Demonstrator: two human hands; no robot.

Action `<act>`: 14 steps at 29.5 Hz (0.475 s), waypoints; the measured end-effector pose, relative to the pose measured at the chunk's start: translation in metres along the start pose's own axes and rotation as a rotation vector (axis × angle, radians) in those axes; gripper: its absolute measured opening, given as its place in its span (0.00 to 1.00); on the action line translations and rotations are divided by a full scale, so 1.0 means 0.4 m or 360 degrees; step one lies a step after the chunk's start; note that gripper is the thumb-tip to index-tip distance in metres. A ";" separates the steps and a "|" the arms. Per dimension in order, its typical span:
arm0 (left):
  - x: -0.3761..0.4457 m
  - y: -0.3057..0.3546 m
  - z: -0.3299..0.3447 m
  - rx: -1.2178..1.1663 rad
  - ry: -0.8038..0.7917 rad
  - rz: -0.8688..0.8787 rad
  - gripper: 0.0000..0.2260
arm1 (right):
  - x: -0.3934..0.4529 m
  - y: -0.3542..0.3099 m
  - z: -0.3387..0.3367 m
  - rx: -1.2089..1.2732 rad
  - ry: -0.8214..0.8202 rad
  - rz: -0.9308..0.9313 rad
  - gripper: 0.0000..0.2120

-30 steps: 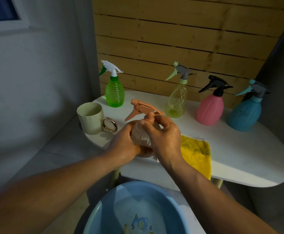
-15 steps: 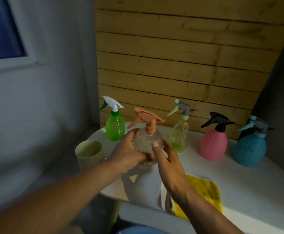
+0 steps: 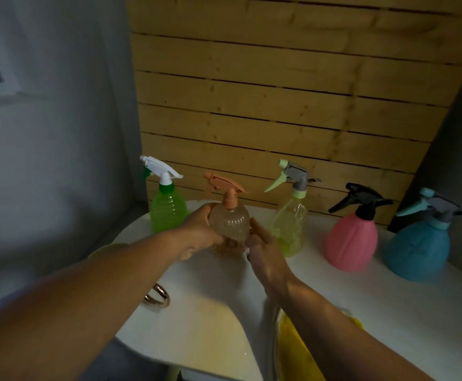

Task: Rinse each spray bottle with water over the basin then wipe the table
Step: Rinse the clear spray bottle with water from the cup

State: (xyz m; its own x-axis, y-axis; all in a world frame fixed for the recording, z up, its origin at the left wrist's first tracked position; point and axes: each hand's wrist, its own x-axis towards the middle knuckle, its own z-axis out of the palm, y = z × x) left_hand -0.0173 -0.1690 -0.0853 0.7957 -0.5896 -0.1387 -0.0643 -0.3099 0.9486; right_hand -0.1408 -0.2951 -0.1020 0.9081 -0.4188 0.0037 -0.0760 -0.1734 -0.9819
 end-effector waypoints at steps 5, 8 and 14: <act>0.039 -0.023 0.005 0.0011 -0.0043 0.0044 0.46 | 0.026 0.031 -0.005 0.0011 0.0005 -0.0010 0.19; 0.046 -0.025 0.007 0.0038 -0.0052 0.0063 0.44 | 0.033 0.031 0.002 0.0007 0.0051 -0.0002 0.19; 0.064 -0.042 -0.003 0.0072 -0.0077 0.0057 0.42 | 0.034 0.033 0.017 0.0005 0.0058 -0.0013 0.22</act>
State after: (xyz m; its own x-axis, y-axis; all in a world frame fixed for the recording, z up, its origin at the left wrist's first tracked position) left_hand 0.0047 -0.1779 -0.1045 0.7626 -0.6358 -0.1197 -0.1199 -0.3207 0.9395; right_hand -0.1266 -0.2972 -0.1160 0.8932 -0.4493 0.0187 -0.0671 -0.1742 -0.9824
